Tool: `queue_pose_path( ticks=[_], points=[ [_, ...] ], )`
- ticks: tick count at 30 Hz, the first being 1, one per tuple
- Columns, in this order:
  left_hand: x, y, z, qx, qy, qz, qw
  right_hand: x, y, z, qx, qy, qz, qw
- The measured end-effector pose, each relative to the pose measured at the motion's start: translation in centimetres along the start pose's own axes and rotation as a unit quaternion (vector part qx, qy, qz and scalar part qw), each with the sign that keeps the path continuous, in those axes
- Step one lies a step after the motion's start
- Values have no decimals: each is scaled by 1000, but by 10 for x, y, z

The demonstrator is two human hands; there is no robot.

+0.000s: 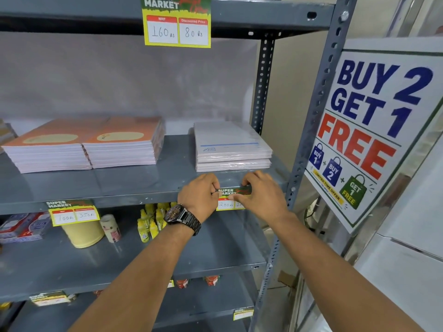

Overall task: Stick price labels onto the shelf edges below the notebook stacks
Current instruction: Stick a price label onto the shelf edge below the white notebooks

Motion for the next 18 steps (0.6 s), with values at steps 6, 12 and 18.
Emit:
queue_pose_path(
  ticks=[6, 12, 18],
  points=[
    [0, 0, 1, 10, -2, -8, 1000, 0, -5, -1, -9, -16, -14, 1000],
    [3, 0, 2, 15, -2, -2, 1000, -14, -8, 3, 32, -93, -15, 995],
    [1, 1, 2, 14, -8, 0, 1000, -14, -8, 3, 32, -79, -17, 996]
  ],
)
Point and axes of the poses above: each hand's wrist, its own y-axis away from the middle knuckle, its own z-axis out of the back of the hand, x = y × z, the point moved 7 cm from there along -y, towards the middle knuckle, and after that the axes turned 8 degrees about -z, right-handed, at the moved point
